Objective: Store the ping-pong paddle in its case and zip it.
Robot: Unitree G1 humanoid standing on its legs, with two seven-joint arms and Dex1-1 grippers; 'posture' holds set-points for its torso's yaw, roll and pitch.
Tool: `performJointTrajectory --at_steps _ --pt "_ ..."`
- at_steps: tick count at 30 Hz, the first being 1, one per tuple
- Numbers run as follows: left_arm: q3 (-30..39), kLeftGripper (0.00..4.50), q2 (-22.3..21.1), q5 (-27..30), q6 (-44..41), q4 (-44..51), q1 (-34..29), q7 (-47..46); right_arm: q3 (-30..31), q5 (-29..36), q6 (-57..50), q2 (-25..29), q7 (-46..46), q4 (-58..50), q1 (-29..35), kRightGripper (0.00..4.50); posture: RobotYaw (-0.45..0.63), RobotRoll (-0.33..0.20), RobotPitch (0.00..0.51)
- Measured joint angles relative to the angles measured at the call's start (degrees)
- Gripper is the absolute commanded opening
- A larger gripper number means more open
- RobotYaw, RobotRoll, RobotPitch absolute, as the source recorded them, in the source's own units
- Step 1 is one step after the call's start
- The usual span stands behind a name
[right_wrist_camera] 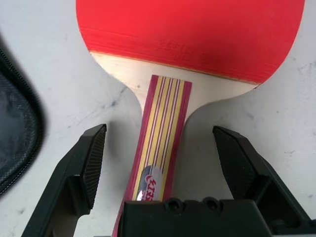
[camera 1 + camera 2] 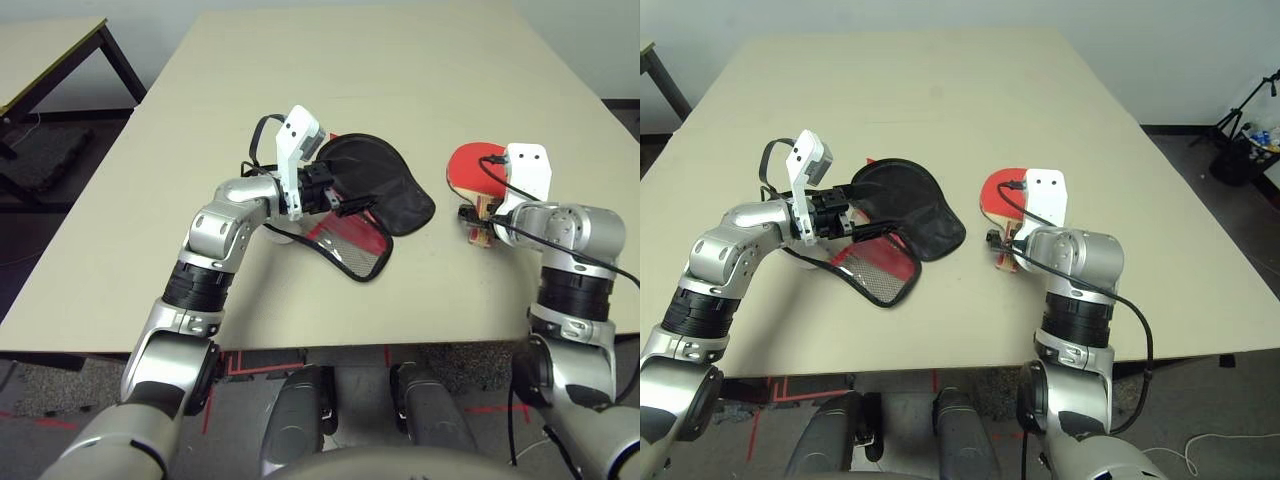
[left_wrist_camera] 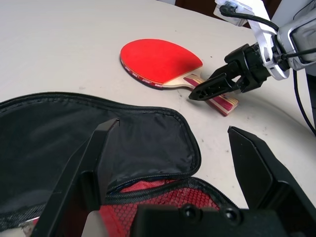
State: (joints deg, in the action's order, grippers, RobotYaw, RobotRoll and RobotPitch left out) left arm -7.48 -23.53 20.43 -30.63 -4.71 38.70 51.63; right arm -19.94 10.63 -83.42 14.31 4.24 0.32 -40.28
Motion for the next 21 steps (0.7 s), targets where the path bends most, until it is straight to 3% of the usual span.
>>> performJointTrajectory --at_steps 9,17,21 --pt "0.0 4.5 0.0 0.1 -0.8 0.9 0.0 -0.1 0.3 -1.4 -4.0 -0.4 -0.1 -4.7 1.4 1.15 -0.03 0.0 0.119" --pt "0.1 4.5 0.3 0.2 -1.3 2.2 -0.1 -1.0 1.8 -2.6 -3.1 -0.7 -0.3 -9.2 4.3 1.11 -0.03 0.0 0.122" --pt "0.4 4.5 0.6 0.3 -1.3 2.4 -0.1 -1.7 6.4 -2.9 1.6 1.6 -2.2 -7.8 3.9 1.11 -0.03 0.0 0.118"
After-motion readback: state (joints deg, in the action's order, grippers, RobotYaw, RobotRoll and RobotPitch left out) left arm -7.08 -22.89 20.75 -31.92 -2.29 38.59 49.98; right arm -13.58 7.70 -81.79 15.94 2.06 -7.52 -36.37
